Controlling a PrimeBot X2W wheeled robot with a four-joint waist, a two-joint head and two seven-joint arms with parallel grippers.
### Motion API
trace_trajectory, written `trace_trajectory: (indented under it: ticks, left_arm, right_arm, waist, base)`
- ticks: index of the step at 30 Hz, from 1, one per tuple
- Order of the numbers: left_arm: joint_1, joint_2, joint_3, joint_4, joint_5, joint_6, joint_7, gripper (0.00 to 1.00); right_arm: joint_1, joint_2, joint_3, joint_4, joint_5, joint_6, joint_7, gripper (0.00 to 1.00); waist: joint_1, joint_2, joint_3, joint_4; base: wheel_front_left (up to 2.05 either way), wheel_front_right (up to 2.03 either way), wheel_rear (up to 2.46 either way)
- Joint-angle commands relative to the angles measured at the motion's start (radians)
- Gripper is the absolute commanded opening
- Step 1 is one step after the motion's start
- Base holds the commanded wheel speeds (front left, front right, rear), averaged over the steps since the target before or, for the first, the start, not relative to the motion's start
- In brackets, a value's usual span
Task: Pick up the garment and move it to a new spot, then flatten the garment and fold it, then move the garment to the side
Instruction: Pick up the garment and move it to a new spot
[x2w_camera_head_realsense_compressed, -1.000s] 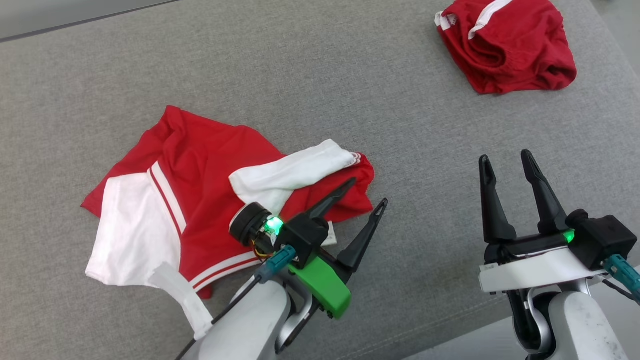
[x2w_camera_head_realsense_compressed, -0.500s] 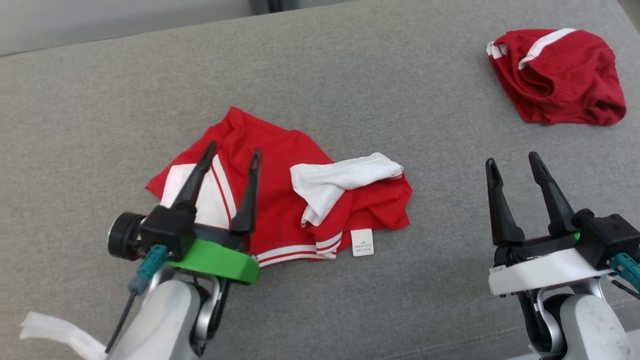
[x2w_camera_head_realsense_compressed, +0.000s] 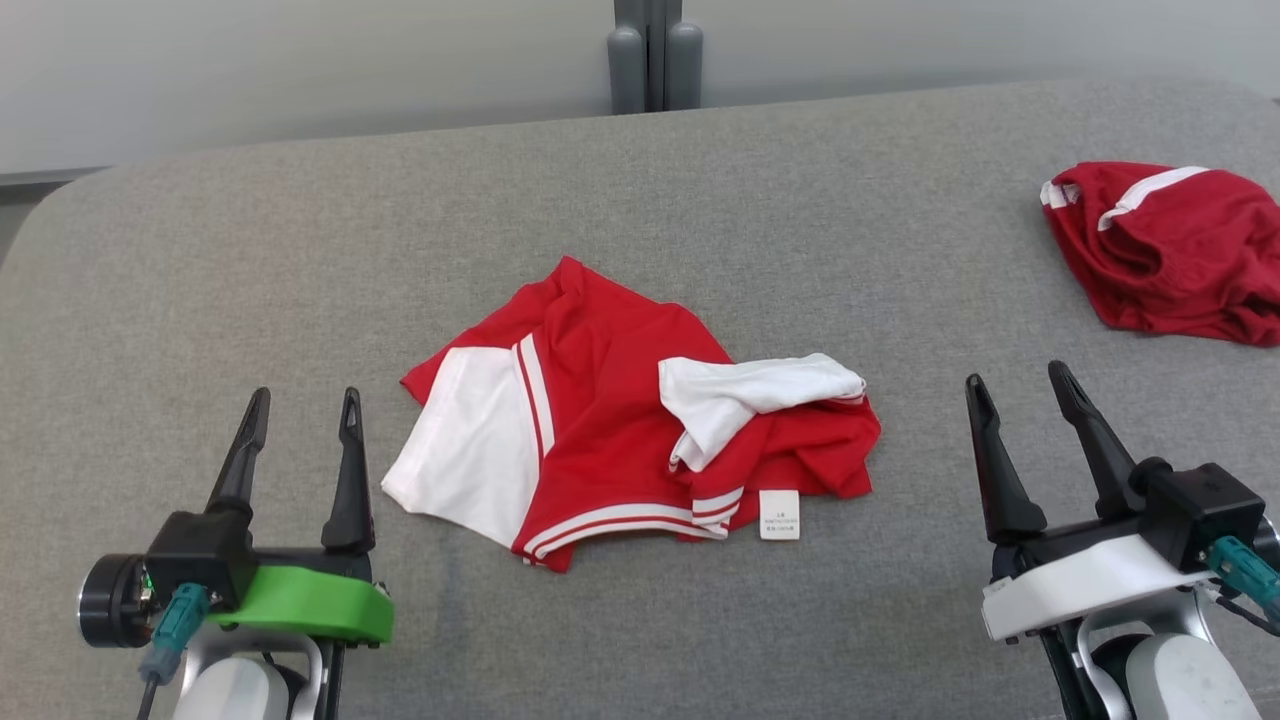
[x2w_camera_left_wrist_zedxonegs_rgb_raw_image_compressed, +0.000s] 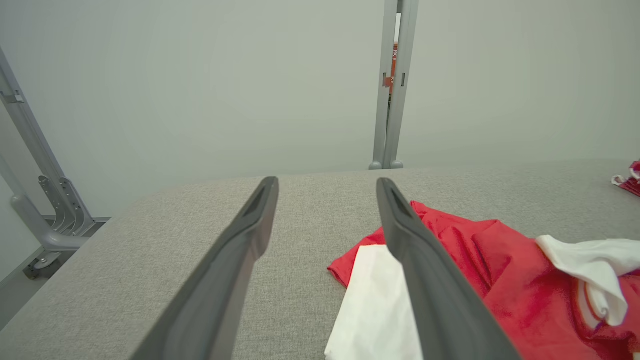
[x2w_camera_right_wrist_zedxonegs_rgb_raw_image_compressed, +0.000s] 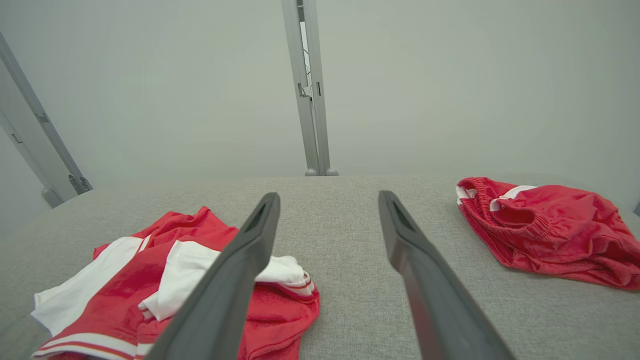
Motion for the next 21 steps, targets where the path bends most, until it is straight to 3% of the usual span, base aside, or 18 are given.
trace_trajectory:
  ticks: [1, 21]
  left_arm:
    - [0.023, 0.006, 0.004, -0.002, 0.003, 0.005, -0.004, 1.0]
    - [0.116, 0.014, 0.003, 0.008, -0.022, 0.007, -0.004, 1.0]
  right_arm:
    - [0.021, -0.001, -0.004, -0.002, -0.008, -0.001, 0.005, 1.0]
    - [0.079, 0.009, -0.004, -0.026, 0.0, -0.001, 0.04, 1.0]
  waist:
    - [0.0, 0.0, -0.03, 0.008]
    - [0.0, 0.0, -0.08, -0.009]
  base:
    - [0.0, 0.0, 0.0]
    - [0.0, 0.0, 0.0]
